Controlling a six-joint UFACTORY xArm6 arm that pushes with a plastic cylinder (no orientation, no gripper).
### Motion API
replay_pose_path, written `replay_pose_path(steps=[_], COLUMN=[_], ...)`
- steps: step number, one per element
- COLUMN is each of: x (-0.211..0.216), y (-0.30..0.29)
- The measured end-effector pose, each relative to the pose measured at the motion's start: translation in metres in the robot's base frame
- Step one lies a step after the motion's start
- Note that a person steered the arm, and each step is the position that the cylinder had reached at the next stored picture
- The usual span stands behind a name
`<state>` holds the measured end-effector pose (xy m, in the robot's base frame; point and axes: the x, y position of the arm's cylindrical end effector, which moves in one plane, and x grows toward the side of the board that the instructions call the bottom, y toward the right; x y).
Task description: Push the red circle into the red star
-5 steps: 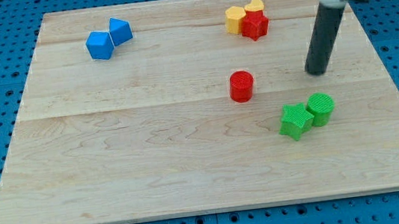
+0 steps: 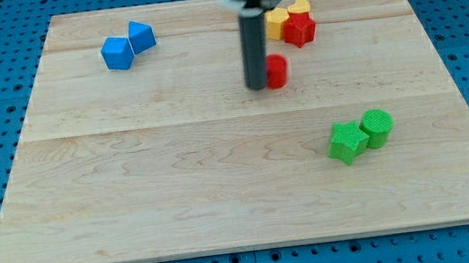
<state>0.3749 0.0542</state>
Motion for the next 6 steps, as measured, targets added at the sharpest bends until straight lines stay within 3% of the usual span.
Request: replay_pose_path(steps=[1, 2, 3, 4, 5, 6], x=[-0.025, 0.012, -0.013, -0.050, -0.032, 0.000], y=[0.013, 0.032, 0.070, 0.057, 0.069, 0.021])
